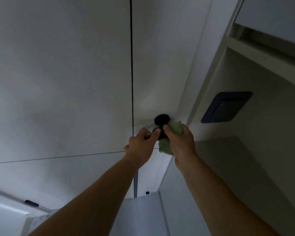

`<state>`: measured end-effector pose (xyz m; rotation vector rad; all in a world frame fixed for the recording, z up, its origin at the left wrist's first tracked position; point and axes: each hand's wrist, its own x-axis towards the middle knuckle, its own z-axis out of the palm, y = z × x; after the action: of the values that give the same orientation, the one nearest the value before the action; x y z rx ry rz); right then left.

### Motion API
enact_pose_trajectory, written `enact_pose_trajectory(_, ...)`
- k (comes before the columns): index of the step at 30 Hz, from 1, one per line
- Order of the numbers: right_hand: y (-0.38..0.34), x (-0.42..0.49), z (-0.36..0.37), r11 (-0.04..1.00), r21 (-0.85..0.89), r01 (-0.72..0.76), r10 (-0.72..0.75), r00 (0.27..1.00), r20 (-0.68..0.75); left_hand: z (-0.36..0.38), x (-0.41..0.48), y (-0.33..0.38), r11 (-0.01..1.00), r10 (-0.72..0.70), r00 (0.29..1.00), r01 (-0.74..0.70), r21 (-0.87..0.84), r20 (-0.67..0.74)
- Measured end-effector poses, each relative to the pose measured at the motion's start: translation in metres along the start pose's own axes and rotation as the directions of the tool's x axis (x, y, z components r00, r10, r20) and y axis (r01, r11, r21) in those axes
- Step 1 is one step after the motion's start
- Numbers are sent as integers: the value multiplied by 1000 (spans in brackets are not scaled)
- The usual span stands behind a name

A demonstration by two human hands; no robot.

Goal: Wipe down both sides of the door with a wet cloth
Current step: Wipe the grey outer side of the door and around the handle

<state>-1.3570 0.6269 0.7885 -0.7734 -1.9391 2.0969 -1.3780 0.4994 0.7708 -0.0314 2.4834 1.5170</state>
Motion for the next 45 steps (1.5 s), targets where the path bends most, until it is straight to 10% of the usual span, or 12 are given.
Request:
enact_pose_trajectory(23, 32, -265, -116, 995, -57, 81, -82, 996, -18, -40, -286, -53, 740, 343, 939, -255, 623, -23)
enact_pose_trajectory(31, 23, -328, -126, 994, -14, 109, -104, 972, 211, -55, -414, -74, 758, 364, 931, -275, 592, -33)
enact_pose_trajectory(45, 55, -458, -100, 981, -143, 133, 33, 605, 795, -89, -588, -89, 960, 115, 891, 14, 281, -440)
